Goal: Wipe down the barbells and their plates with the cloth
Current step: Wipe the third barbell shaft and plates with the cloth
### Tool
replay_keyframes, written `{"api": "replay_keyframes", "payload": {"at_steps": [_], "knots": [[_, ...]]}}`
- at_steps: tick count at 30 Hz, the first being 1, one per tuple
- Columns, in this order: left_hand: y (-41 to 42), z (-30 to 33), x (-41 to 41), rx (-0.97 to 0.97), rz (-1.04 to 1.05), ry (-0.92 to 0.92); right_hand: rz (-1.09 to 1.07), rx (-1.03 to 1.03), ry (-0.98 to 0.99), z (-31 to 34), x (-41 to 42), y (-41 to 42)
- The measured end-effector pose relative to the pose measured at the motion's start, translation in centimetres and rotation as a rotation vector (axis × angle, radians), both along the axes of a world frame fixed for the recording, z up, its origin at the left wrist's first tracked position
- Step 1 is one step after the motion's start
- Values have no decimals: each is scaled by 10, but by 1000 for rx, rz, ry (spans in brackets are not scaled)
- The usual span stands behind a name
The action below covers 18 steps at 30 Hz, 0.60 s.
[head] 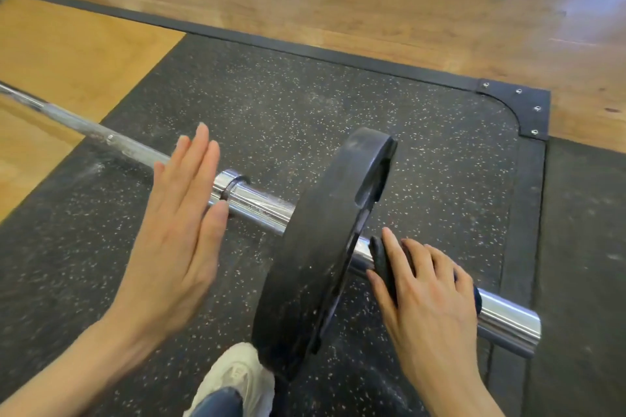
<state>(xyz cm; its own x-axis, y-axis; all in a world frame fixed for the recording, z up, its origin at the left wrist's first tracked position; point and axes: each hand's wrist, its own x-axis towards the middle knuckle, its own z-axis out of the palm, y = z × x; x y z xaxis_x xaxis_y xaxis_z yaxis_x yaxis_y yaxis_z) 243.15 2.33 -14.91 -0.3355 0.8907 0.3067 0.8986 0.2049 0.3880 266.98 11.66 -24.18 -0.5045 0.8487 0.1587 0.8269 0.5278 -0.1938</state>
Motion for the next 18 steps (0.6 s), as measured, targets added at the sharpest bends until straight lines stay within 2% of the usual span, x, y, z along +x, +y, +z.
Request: {"api": "replay_keyframes", "payload": {"at_steps": [5, 9, 14, 18], "knots": [[-1, 2, -8, -99, 2, 43, 18, 3, 108, 0, 3, -4], [2, 2, -41, -222, -53, 215, 26, -22, 230, 1, 5, -3], [9, -11, -62, -294, -108, 223, -10, -160, 415, 9, 6, 0], [25, -28, -61, -320, -200, 249, -45, -170, 504, 32, 4, 1]]}}
